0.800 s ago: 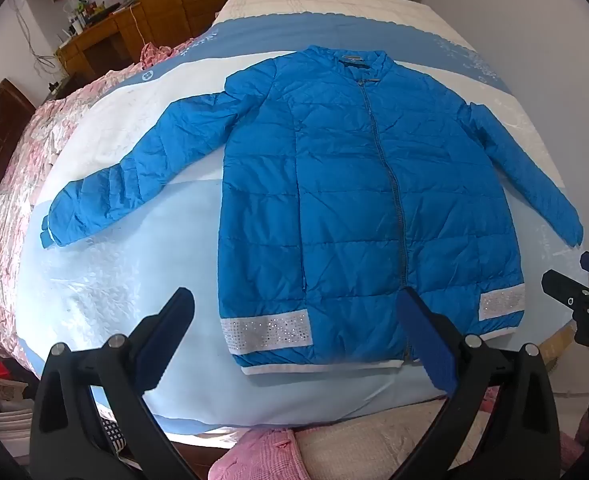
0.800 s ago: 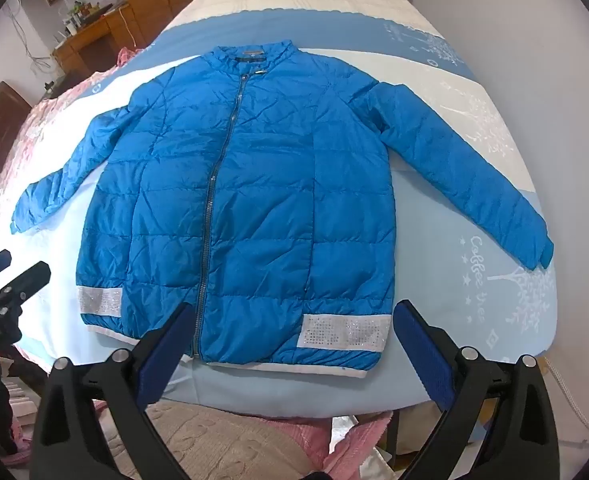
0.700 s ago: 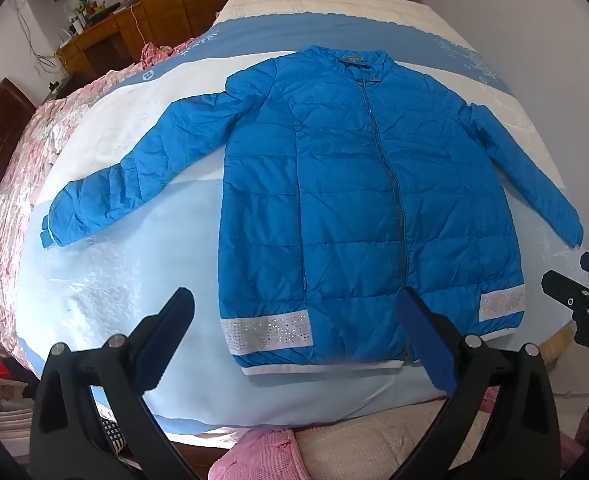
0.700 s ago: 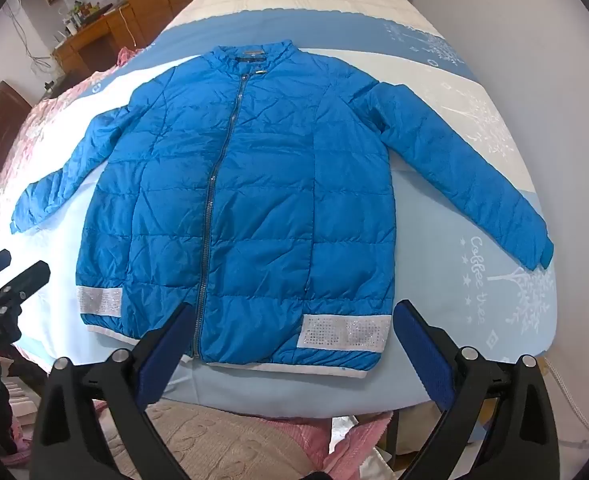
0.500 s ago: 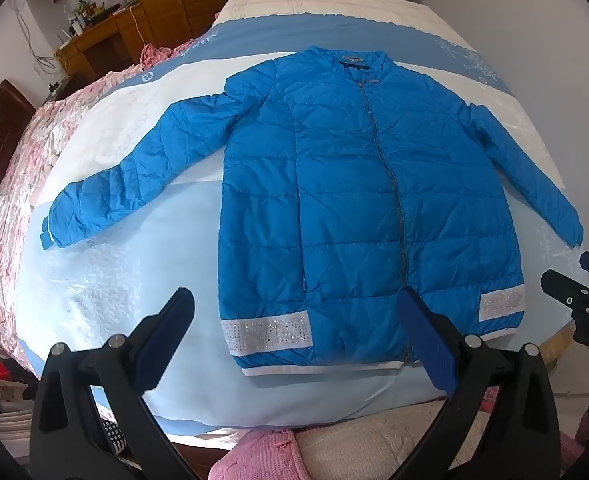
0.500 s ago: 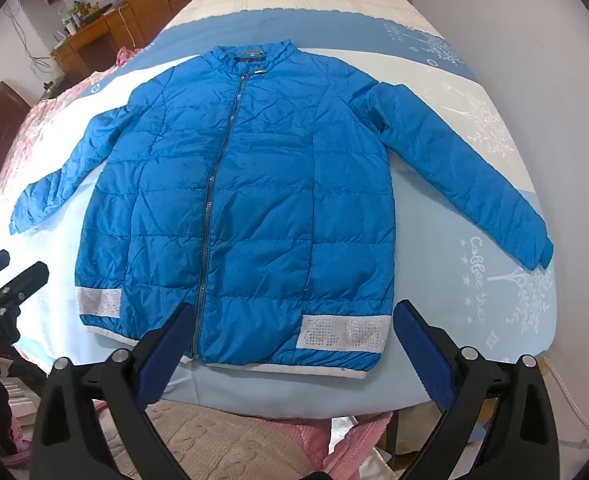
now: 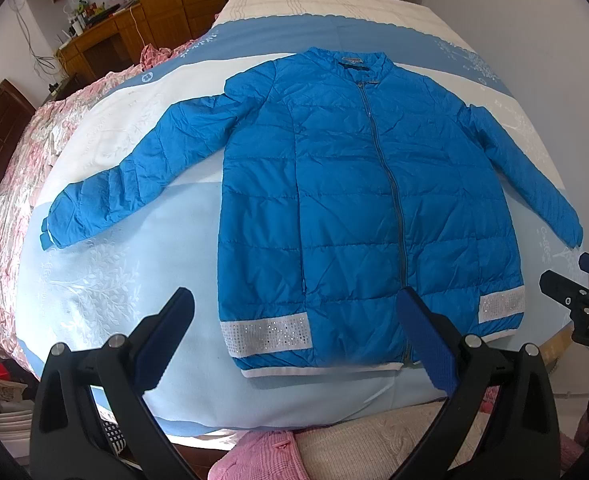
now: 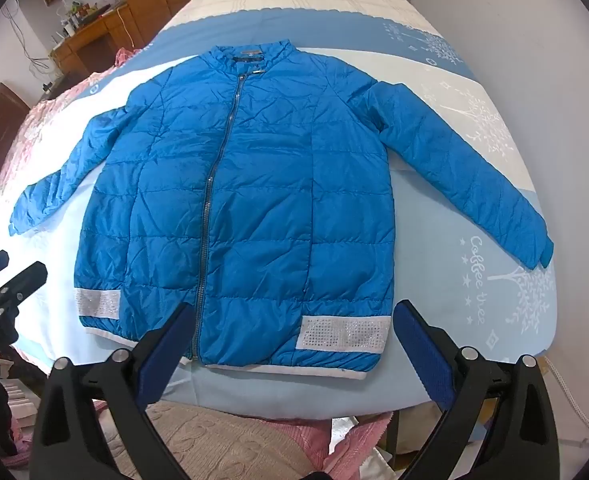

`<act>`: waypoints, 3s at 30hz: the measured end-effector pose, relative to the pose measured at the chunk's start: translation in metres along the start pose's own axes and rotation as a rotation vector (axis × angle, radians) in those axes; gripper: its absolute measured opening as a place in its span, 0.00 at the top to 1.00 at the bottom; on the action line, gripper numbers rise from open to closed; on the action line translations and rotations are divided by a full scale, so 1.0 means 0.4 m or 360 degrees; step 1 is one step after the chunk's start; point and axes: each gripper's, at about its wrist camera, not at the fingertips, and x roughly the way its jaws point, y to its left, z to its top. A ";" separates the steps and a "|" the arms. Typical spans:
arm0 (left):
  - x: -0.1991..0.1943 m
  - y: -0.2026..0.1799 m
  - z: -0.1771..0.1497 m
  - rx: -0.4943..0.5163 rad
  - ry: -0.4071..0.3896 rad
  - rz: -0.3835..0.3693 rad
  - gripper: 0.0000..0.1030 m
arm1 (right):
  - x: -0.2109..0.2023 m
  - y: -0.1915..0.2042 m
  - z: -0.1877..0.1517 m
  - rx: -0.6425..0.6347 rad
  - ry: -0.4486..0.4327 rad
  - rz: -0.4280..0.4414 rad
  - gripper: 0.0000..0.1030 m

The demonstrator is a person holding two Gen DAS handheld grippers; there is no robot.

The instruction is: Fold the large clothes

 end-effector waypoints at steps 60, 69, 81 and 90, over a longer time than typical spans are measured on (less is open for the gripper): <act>0.011 0.003 0.007 0.0000 -0.0009 0.0001 0.03 | -0.001 -0.001 -0.001 0.0002 -0.0003 -0.0008 0.04; 0.002 -0.023 0.018 0.0044 -0.0023 0.0016 0.03 | 0.004 -0.033 0.011 0.0029 -0.0026 0.0014 0.04; -0.031 -0.149 0.098 0.0283 -0.0203 0.0129 0.03 | 0.027 -0.198 0.017 0.0292 -0.0084 0.0055 0.04; 0.000 -0.330 0.206 0.0543 -0.0313 0.0085 0.03 | 0.098 -0.537 -0.029 0.0872 -0.0092 0.0113 0.04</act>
